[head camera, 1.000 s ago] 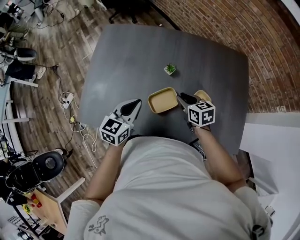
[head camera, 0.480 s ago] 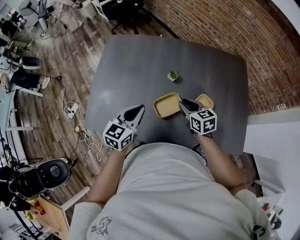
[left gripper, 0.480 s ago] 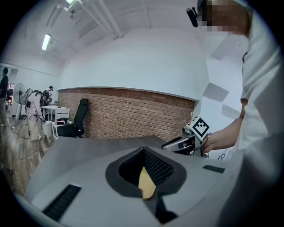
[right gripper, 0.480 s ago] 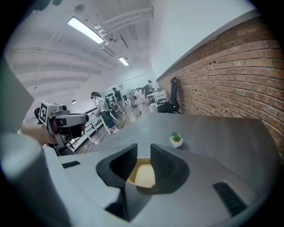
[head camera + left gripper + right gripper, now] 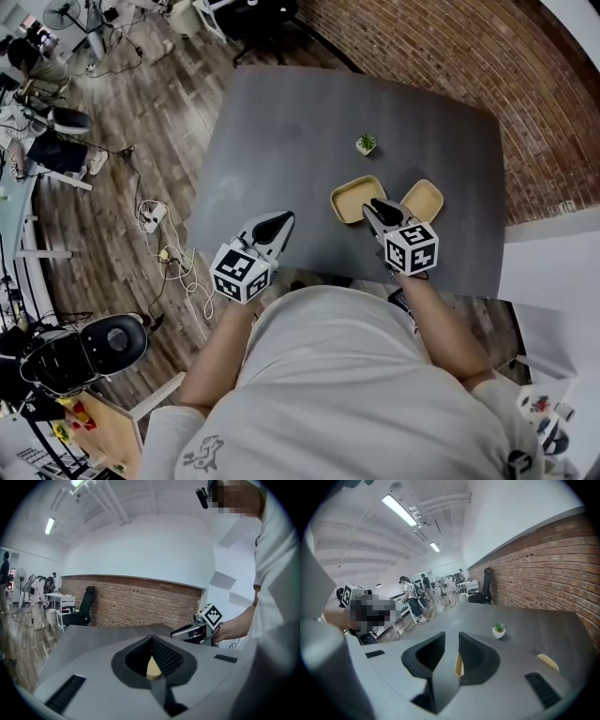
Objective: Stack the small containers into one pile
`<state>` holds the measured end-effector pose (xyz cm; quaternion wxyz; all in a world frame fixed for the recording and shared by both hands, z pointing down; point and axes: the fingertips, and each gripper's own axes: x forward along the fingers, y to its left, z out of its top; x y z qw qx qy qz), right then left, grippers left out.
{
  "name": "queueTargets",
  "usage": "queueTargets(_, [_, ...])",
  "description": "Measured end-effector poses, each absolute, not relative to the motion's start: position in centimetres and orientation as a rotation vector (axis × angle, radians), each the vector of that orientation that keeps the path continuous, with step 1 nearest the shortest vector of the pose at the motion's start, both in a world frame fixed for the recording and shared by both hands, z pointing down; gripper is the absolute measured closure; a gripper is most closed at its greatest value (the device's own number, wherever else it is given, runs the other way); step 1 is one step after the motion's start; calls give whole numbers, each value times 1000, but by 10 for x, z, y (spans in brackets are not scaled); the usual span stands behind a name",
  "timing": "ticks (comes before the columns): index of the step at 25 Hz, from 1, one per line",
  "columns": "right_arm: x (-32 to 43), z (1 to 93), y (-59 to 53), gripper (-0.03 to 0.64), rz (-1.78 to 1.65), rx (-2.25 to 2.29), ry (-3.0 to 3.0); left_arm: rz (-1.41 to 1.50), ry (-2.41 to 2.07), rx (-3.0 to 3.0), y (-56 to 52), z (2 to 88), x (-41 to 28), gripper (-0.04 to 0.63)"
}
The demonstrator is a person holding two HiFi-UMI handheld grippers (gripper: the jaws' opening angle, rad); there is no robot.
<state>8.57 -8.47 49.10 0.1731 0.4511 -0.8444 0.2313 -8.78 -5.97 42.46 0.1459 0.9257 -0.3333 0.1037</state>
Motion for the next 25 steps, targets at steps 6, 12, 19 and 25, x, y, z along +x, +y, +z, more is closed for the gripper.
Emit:
queueTargets(6, [52,488,-60,520,618,1283,-2383,291,-945,2669,-36,422,-120,584])
queueTargets(12, [20,489,-39,520,608,1295,-2369,289,-927,2664,-18,427,-153,584])
queueTargets(19, [1,496,-27,520,584,1272,-2357,276,-929,2654,-15,433,-169,584])
queueTargets(25, [1,494,-37,520,565,1263,-2369,278,-935,2655,-21,433,-165,584])
